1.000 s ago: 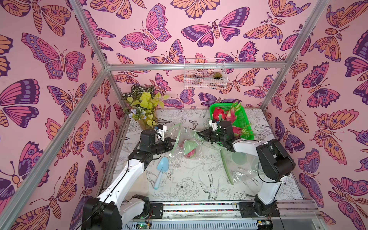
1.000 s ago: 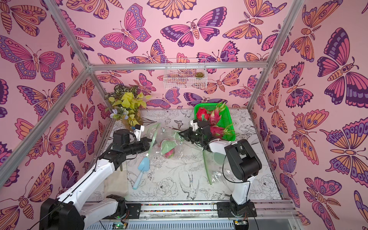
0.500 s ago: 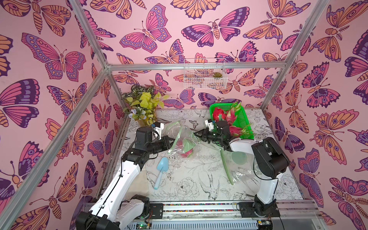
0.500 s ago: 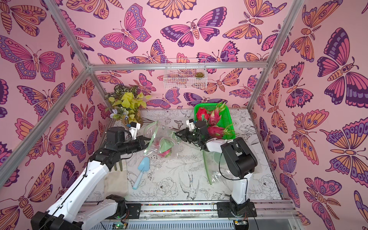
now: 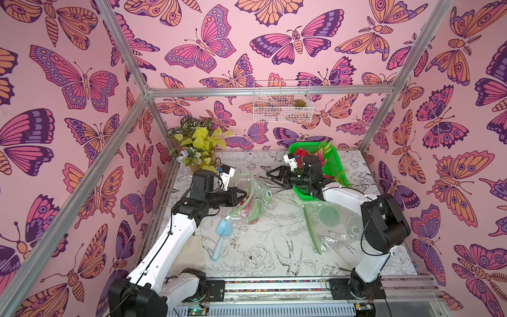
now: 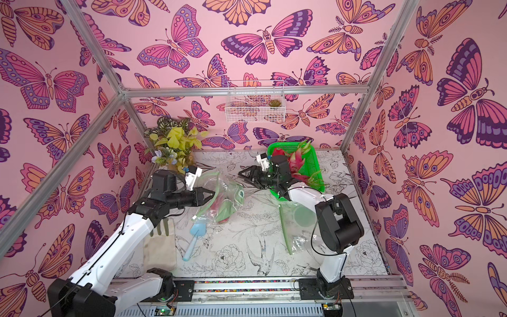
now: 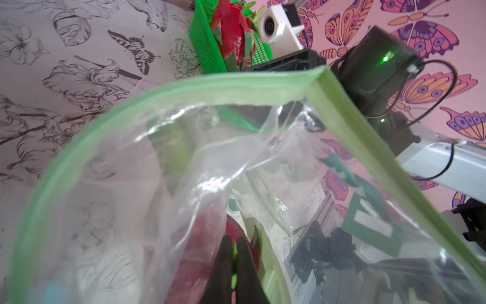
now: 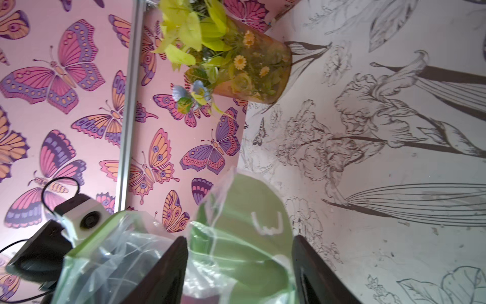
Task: Open the zip-top bag and take out the dragon fruit
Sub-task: Pick up the dragon fruit from the zipper food storage bag.
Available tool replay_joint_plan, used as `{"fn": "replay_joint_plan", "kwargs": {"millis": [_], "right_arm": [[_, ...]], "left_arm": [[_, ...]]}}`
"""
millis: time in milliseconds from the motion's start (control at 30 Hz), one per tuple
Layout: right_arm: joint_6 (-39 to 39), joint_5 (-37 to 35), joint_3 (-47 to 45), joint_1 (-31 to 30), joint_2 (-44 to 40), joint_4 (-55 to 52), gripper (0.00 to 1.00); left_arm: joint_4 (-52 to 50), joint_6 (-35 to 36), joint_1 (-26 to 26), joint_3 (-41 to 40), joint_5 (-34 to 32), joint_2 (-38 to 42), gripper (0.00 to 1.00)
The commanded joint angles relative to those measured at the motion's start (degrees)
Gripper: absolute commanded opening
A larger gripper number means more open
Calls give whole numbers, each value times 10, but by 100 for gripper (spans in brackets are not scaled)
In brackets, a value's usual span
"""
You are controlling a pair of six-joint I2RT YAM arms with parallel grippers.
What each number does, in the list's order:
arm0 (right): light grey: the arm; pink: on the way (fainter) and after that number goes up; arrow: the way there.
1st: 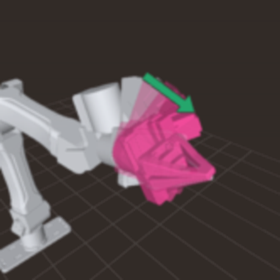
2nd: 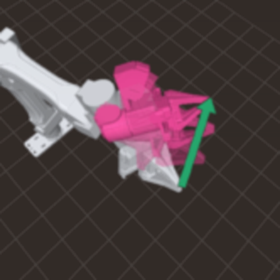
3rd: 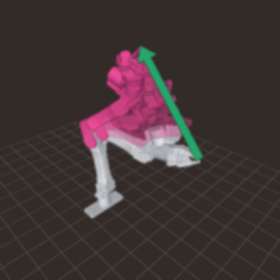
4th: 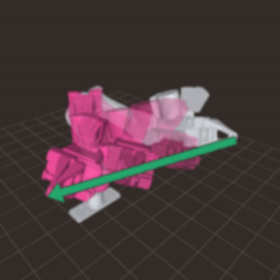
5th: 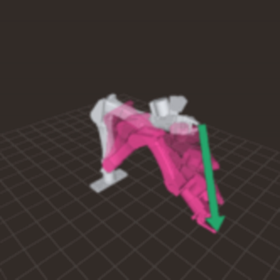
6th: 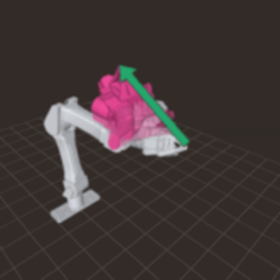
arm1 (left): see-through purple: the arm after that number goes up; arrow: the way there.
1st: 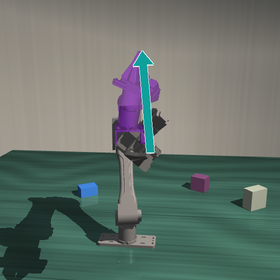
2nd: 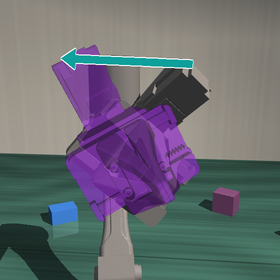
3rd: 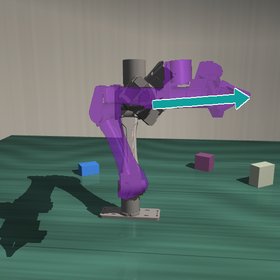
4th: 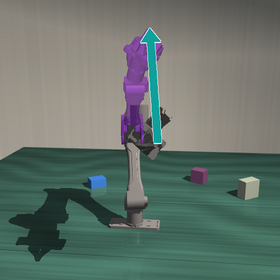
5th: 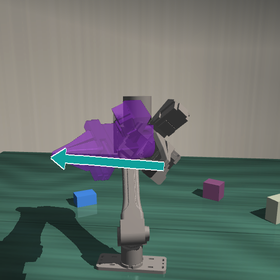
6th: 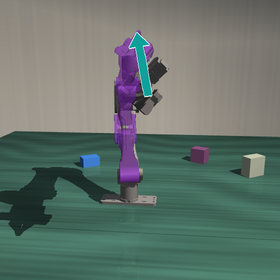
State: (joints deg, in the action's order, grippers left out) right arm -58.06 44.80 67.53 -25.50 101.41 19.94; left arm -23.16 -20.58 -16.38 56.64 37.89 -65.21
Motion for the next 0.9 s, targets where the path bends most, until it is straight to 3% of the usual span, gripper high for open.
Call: {"fn": "replay_joint_plan", "kwargs": {"millis": [0,100,300,567,867], "right_arm": [[49,18,28,6,-27,-69,68],[94,19,40,11,-20,-121,70],[-2,68,14,12,41,-17,71],[25,84,-20,0,35,-54,68],[-16,96,-46,-7,35,3,48]], "left_arm": [[-19,70,-31,19,35,-19,0],[-19,96,-55,28,40,-37,0],[-20,144,-91,41,18,-62,0],[-21,158,-96,50,8,-71,0],[-20,165,-96,55,-3,-93,0]]}}
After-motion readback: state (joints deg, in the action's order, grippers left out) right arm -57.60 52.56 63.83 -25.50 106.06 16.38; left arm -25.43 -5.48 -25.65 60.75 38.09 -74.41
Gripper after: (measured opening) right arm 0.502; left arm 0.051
